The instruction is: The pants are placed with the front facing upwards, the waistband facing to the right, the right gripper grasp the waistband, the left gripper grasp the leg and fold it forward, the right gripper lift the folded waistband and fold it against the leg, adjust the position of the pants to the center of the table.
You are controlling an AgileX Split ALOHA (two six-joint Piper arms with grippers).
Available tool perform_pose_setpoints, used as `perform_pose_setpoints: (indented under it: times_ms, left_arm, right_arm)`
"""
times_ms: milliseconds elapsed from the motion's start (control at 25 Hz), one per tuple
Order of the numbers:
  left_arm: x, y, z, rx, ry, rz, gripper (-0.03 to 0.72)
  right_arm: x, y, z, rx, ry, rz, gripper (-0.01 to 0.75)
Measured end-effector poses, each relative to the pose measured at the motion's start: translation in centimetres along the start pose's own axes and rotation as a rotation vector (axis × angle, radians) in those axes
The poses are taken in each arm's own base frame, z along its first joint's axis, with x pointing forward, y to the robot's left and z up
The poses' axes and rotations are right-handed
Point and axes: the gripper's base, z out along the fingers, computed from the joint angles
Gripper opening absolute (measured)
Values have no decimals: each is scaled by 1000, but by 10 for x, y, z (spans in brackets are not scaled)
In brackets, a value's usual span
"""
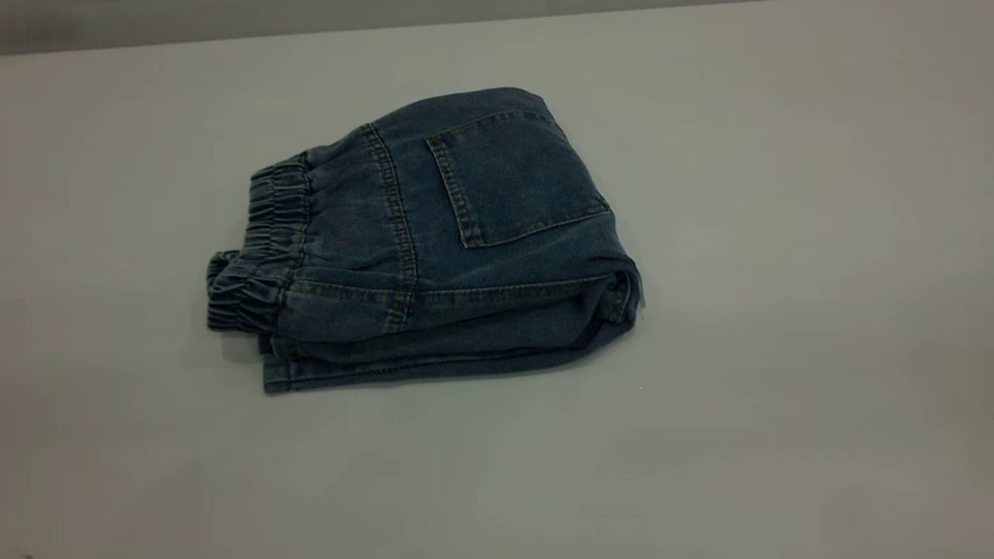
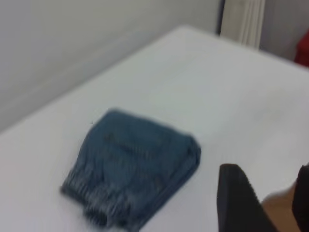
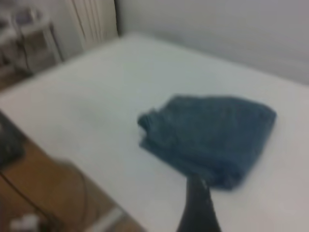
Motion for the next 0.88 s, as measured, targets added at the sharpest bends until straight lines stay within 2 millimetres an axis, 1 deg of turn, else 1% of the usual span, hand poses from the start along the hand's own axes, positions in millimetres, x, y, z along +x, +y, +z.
perform_pose_setpoints:
  times_ms: [80, 160, 320, 400, 520, 680, 800, 880]
  left_arm:
    - [8, -5, -2, -46, -9, -5, 279]
    - [16, -10, -4, -105, -23, -7, 279]
    - [31, -15, 2, -202, -13, -55, 279]
    - [37, -12, 10, -239, 22, -79, 279]
    - [48, -3, 23, -319, 82, -103, 279]
    - [57, 9, 40, -405, 65, -177, 279]
    - [68, 17, 50, -438, 85, -205, 276]
    - [72, 19, 51, -458, 96, -229, 269]
  right_arm:
    - [0, -2, 2, 24, 20, -37, 440]
    - [3, -2, 2, 26, 45, -38, 440]
    - [5, -3, 2, 37, 73, -50, 440]
    - [6, -6, 2, 64, 85, -62, 440]
    - [13, -11, 10, 116, 110, -42, 440]
    - [26, -13, 25, 126, 154, -14, 440]
    - [24, -13, 26, 122, 128, -15, 440]
    - [26, -13, 26, 123, 143, -15, 440]
